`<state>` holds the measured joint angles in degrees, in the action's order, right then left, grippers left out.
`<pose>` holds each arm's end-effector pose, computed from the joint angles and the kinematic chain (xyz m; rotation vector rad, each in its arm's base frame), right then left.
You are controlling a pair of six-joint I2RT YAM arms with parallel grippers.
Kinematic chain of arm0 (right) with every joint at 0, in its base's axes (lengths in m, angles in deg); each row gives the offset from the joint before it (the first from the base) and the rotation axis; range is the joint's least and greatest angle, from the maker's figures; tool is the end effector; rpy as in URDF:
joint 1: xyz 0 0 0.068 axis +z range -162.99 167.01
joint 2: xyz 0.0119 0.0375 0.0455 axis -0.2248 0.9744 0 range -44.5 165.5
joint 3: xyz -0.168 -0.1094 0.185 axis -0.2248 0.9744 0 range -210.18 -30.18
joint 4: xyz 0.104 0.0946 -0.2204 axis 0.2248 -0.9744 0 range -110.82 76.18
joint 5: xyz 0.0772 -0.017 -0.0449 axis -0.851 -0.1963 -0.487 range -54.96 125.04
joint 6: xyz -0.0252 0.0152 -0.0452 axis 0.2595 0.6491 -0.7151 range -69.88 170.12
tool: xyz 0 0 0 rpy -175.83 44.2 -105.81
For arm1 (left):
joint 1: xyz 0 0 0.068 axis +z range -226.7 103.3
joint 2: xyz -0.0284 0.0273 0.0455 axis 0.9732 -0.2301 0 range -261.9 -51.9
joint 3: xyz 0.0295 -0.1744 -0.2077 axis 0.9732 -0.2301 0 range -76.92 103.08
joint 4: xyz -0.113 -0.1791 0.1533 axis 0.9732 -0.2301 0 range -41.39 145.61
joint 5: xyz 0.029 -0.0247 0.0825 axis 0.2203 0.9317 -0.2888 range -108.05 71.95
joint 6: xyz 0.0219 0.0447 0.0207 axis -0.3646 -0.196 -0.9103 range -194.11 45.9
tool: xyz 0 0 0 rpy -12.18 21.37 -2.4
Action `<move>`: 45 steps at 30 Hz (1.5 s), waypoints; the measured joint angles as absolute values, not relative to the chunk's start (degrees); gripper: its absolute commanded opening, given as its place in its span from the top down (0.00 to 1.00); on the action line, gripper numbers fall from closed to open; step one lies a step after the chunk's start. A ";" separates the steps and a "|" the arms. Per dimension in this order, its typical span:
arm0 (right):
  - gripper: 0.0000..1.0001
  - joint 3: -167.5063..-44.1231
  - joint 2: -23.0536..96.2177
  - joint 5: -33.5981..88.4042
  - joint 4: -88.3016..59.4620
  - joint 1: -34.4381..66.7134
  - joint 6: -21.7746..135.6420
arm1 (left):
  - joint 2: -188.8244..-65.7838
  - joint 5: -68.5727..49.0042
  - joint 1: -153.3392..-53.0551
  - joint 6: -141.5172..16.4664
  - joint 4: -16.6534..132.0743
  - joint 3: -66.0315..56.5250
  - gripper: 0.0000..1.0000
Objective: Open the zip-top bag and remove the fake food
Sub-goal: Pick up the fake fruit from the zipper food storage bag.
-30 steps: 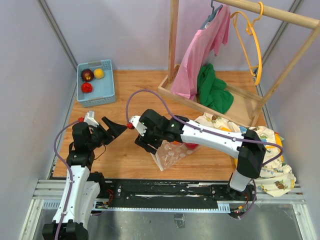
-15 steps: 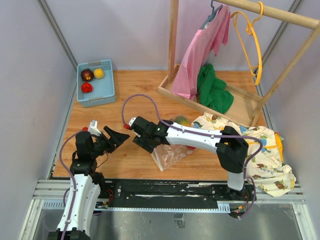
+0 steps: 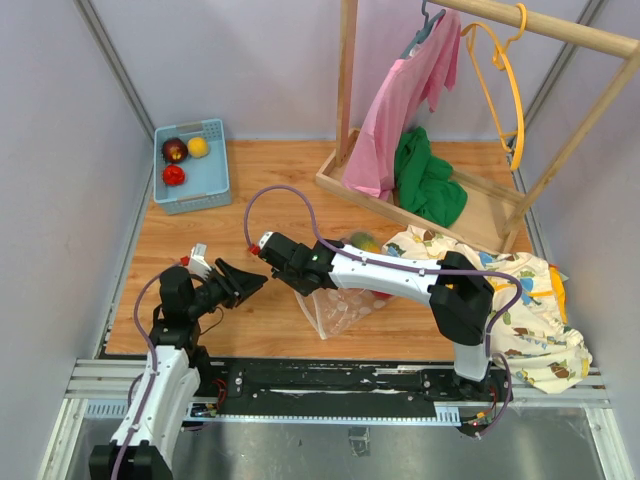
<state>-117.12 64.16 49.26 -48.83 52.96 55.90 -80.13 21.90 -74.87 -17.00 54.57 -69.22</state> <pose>0.1767 0.3743 0.2380 -1.1839 2.2312 0.1870 0.1328 -0.0187 0.1714 -0.5605 2.0099 -1.2913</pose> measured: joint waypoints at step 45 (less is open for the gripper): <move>0.99 -116.99 57.67 50.44 -49.70 52.44 56.88 | -117.81 12.63 -99.96 -7.80 93.61 -67.01 0.45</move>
<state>-116.99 57.67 50.44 -49.70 52.44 56.88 -117.81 12.63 -99.96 -7.80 93.61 -67.01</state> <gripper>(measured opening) 0.014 0.525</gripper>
